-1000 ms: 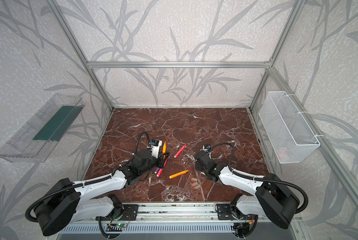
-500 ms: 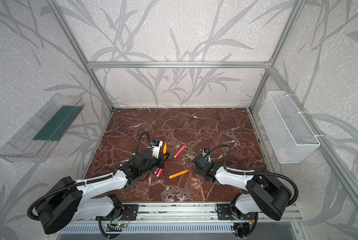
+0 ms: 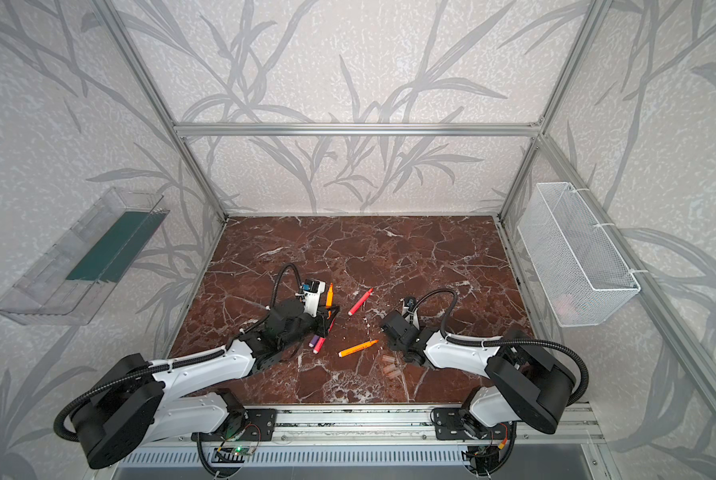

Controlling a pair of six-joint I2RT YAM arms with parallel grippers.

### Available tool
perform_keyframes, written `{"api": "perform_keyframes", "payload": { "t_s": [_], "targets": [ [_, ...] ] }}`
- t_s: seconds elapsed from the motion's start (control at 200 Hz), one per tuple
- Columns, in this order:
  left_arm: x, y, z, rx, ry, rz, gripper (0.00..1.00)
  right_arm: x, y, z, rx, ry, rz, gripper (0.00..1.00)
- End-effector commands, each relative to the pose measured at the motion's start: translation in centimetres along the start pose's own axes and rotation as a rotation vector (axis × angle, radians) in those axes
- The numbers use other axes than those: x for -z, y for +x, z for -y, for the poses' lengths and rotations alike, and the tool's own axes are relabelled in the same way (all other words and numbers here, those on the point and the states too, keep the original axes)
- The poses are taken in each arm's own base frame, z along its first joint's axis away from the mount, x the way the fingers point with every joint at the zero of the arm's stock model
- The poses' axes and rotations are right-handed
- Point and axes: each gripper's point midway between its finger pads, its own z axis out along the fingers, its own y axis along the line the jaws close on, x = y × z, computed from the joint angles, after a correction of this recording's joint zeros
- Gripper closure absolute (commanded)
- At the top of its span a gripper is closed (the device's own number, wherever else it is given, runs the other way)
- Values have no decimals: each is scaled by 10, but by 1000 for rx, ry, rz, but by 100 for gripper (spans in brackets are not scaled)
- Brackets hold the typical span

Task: Insert the pens into the pen caps
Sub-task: 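Lower the right gripper and grasp a translucent pink cap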

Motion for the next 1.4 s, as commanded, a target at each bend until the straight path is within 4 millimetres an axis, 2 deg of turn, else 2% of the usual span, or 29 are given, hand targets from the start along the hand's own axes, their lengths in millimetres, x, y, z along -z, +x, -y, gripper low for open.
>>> {"api": "perform_keyframes", "payload": {
  "t_s": [0.0, 0.235, 0.545, 0.765, 0.86, 1.1, 1.244, 1.394],
  "targets": [
    [3, -4, 3, 12, 14, 22, 100, 6, 4, 15, -1, 48, 5, 33],
    [4, -6, 3, 13, 16, 26, 100, 10, 6, 26, -3, 73, 12, 33],
    [5, -5, 4, 12, 16, 27, 100, 15, 5, 38, -18, 104, 34, 39],
    [6, -4, 3, 14, 16, 27, 100, 16, 4, 47, -56, 117, 80, 55],
    [7, -5, 3, 14, 17, 31, 100, 17, 1, 43, -57, 88, 88, 60],
    [9, -5, 3, 16, 20, 36, 100, 30, -12, 14, -101, -80, 108, 54],
    [9, -4, 3, 16, 23, 35, 100, 24, -21, 12, -119, -47, 145, 44],
    [11, -5, 2, 15, 17, 36, 100, 11, -24, 6, -99, -4, 137, 43]
  ]
}}
